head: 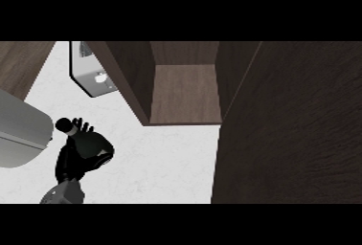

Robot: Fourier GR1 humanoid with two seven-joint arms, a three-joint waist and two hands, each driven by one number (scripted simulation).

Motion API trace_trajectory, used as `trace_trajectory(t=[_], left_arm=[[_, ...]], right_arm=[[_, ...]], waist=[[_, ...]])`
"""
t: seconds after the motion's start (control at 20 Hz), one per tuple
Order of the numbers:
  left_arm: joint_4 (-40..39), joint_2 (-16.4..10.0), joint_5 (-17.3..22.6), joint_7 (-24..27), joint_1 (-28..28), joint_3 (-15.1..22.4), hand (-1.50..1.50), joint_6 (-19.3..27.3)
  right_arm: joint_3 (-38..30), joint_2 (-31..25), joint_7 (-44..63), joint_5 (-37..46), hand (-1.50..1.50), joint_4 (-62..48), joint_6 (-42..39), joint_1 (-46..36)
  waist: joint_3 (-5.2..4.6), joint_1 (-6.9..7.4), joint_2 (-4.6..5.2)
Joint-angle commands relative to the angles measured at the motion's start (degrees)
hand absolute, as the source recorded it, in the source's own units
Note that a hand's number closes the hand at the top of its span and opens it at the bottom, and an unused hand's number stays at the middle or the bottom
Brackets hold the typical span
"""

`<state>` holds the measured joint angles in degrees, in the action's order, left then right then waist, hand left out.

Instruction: Pick up the wine, place it into the cabinet and close the cabinet

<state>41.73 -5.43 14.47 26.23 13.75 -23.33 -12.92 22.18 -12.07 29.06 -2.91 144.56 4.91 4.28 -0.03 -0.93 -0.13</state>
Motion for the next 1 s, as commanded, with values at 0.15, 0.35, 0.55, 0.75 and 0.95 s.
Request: trace_trajectory(t=[0.15,0.35,0.55,0.75,0.95], left_arm=[[-3.21,0.75,0.53,1.44,2.64,0.66,1.5,-0.14],[-3.71,-0.54,-2.14,4.05,2.91,1.97,1.5,1.97],[-1.56,0.43,-2.89,6.8,2.39,2.88,1.5,3.47],[5.01,4.17,-4.0,9.82,-1.53,6.26,1.5,3.72],[11.27,5.23,-2.86,13.5,-10.4,8.06,1.5,-2.55]], right_arm=[[-0.79,-1.45,1.55,-3.01,-1.5,12.69,-1.16,5.89],[0.5,-1.36,4.29,-1.7,-1.5,15.12,-0.17,6.22],[-1.71,-2.0,3.97,-4.18,-1.5,15.22,-1.27,5.54],[-2.13,-1.58,0.52,-3.8,-1.5,10.7,-2.5,6.31],[-1.4,-1.66,1.98,-3.43,-1.5,11.86,-1.58,6.39]], waist=[[0.02,0.06,0.02],[-0.01,-0.07,-0.07],[0.02,-0.03,-0.11],[0.08,0.64,-0.19],[0.1,0.98,-0.35]])
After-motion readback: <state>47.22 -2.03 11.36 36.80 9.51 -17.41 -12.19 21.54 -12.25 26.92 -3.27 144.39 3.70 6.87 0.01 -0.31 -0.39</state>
